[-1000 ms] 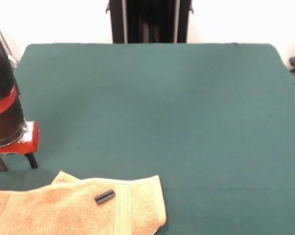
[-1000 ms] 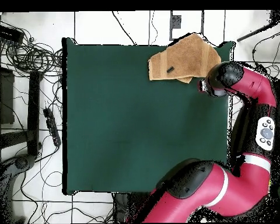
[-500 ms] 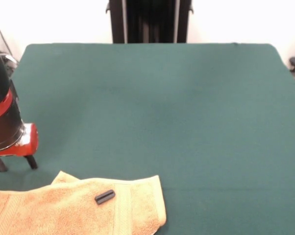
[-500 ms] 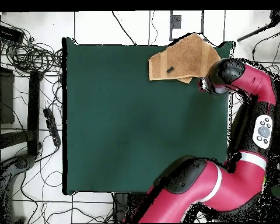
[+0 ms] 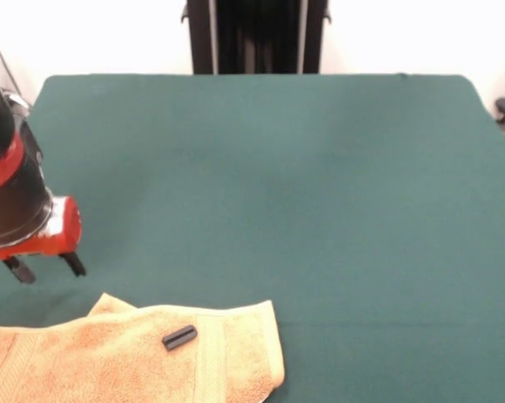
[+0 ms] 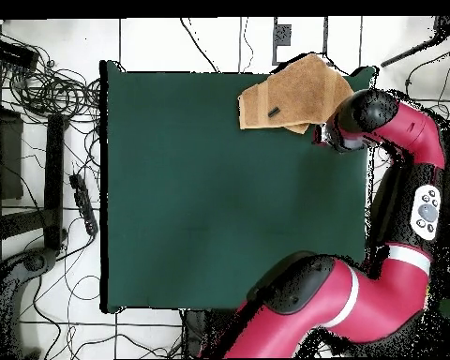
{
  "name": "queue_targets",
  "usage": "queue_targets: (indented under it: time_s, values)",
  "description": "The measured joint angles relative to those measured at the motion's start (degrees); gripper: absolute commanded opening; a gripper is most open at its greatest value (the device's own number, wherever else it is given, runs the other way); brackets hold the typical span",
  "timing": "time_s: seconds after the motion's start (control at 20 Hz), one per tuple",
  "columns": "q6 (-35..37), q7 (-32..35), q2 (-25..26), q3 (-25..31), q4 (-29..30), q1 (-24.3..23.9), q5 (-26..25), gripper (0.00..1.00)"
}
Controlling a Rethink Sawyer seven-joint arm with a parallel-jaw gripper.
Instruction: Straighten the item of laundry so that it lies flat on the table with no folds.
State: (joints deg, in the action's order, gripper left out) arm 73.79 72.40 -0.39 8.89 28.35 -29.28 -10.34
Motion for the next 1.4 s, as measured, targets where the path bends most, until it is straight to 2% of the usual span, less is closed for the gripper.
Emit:
queue_targets:
  time_s: [0.3,0.7,0.95,1.05,1.4]
  values:
    - [0.0,0.0,-7.2,-0.2,6.6,0.2,3.4,1.00]
    - [-1.1,0.0,-17.1,-1.9,10.7,1.8,6.9,1.00]
    - [-6.6,0.1,-21.1,-2.1,14.5,2.5,7.9,1.00]
    - [-11.6,0.2,-22.9,-2.4,17.3,2.9,8.5,1.00]
    - [-20.9,0.2,-24.9,-2.7,23.2,3.2,8.7,1.00]
